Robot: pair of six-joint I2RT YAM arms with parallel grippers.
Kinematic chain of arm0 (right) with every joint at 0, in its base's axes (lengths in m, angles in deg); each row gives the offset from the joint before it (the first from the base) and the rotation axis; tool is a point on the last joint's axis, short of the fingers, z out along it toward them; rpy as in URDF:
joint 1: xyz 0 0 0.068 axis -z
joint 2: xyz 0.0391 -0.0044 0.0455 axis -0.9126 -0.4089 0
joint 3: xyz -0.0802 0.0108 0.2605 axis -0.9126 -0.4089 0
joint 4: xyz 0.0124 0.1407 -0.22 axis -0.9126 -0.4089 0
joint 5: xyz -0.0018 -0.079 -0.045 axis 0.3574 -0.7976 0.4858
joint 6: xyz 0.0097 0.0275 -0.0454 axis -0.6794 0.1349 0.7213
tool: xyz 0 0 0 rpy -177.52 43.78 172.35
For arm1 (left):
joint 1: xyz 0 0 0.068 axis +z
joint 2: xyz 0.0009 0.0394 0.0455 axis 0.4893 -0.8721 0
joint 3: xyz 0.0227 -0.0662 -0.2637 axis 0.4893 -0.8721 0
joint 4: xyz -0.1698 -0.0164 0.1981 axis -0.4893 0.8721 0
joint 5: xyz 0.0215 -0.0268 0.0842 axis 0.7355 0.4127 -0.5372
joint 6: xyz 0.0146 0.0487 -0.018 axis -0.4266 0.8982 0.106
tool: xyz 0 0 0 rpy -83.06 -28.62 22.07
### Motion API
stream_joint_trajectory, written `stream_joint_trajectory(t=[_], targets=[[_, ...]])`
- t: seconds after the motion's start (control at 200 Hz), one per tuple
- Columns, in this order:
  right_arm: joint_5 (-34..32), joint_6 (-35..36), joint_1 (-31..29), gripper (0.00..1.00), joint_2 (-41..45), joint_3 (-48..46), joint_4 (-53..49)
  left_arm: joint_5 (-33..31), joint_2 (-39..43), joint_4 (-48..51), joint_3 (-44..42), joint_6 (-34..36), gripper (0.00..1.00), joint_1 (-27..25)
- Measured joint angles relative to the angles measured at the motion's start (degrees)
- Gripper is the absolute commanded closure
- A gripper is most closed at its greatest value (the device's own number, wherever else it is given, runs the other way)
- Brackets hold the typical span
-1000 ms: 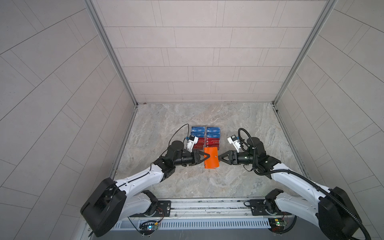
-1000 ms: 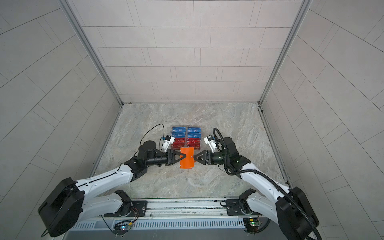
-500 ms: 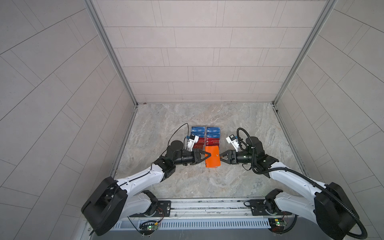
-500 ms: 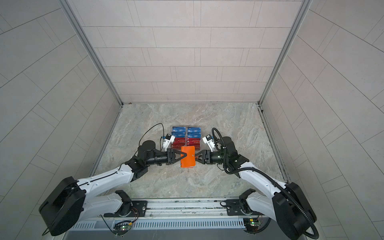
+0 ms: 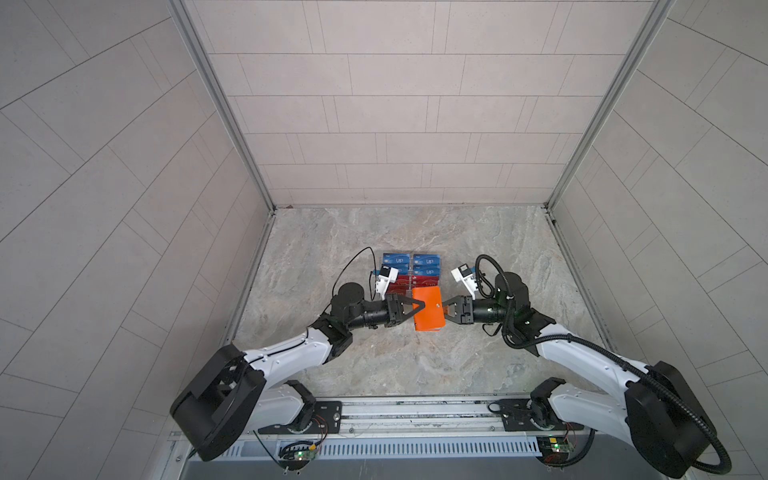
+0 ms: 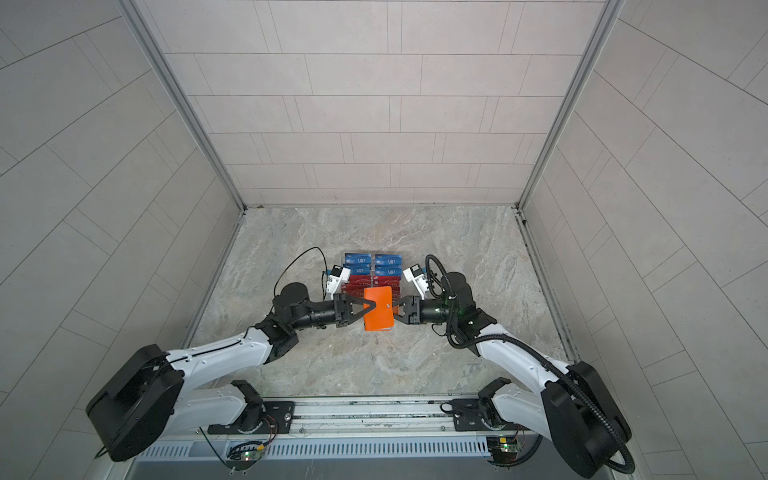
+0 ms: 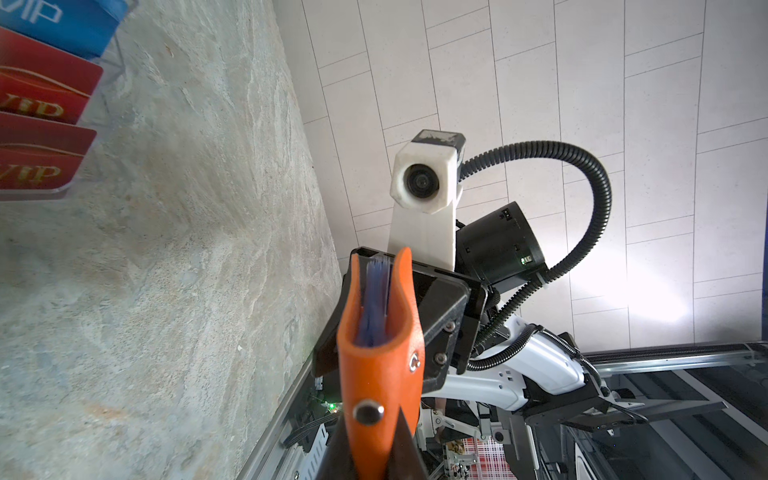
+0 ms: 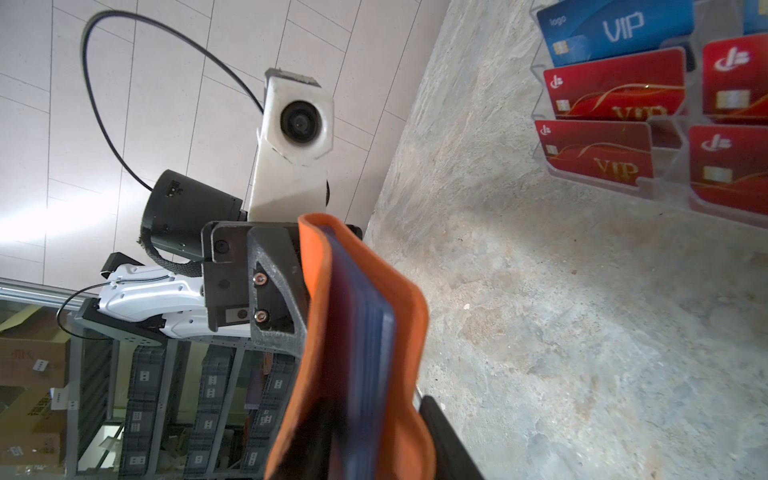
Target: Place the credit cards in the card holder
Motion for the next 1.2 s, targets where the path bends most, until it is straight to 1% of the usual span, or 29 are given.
stream_joint_trajectory(t=[0.055, 0.115, 0.16, 0.21, 0.245, 0.345, 0.395, 0.461, 0.541, 0.616, 0.716, 0.801, 0.876, 1.046, 1.086, 1.196], targets=[[0.2, -0.4, 0.0, 0.8, 0.0, 0.0, 0.5, 0.0, -0.1, -0.4, 0.0, -0.3, 0.91, 0.0], [0.2, -0.5, 0.0, 0.9, 0.1, 0.0, 0.8, 0.0, -0.3, -0.5, 0.0, -0.4, 0.9, 0.0], [0.4, -0.7, 0.0, 0.95, 0.2, 0.0, 0.9, 0.0, -0.4, -0.4, 0.0, -0.4, 0.88, 0.0], [0.5, -0.7, 0.0, 0.96, 0.2, 0.0, 1.4, 0.0, -0.5, -0.4, 0.0, -0.4, 0.83, 0.1], [0.5, -0.7, 0.0, 1.0, 0.2, 0.0, 1.5, -0.1, -0.5, -0.3, 0.0, -0.4, 0.78, 0.1], [0.5, -0.7, 0.0, 1.0, 0.2, 0.0, 1.6, 0.0, -0.4, 0.9, 0.3, 0.1, 0.66, 0.1], [0.5, -0.7, -0.1, 1.0, 0.2, 0.0, 1.8, 0.1, -0.1, 2.7, 0.8, 0.5, 0.57, 0.1], [0.5, -0.7, -0.1, 1.0, 0.2, 0.0, 1.9, 0.1, 0.5, 5.4, 2.0, 1.2, 0.52, 0.1], [0.5, -0.5, 0.0, 1.0, 0.2, 0.0, 1.8, 0.1, 1.9, 10.4, 4.4, 3.6, 0.44, 0.2], [0.5, -0.3, 0.1, 1.0, -0.5, 0.2, 2.0, -0.3, 3.6, 15.6, 6.9, 5.3, 0.43, 0.7], [0.9, -0.2, 0.3, 1.0, -2.4, 1.2, 2.7, -1.0, 5.0, 22.9, 10.0, 8.3, 0.38, 1.3], [1.1, -0.2, 0.3, 1.0, -4.0, 2.2, 2.8, -2.7, 5.6, 32.3, 13.8, 12.1, 0.35, 1.9], [1.1, -0.2, 0.3, 1.0, -5.0, 2.8, 3.3, -5.0, 5.9, 41.6, 18.4, 16.4, 0.34, 2.2], [1.9, -0.3, 0.3, 1.0, -7.5, 4.7, 4.4, -8.5, 5.7, 53.2, 23.6, 22.8, 0.34, 2.4], [1.9, -0.3, 0.5, 1.0, -8.0, 5.3, 4.5, -9.3, 5.5, 56.1, 24.5, 24.2, 0.33, 2.7], [1.9, -0.2, 1.0, 1.0, -9.0, 6.4, 4.7, -11.2, 4.3, 65.8, 28.3, 26.4, 0.35, 4.9]])
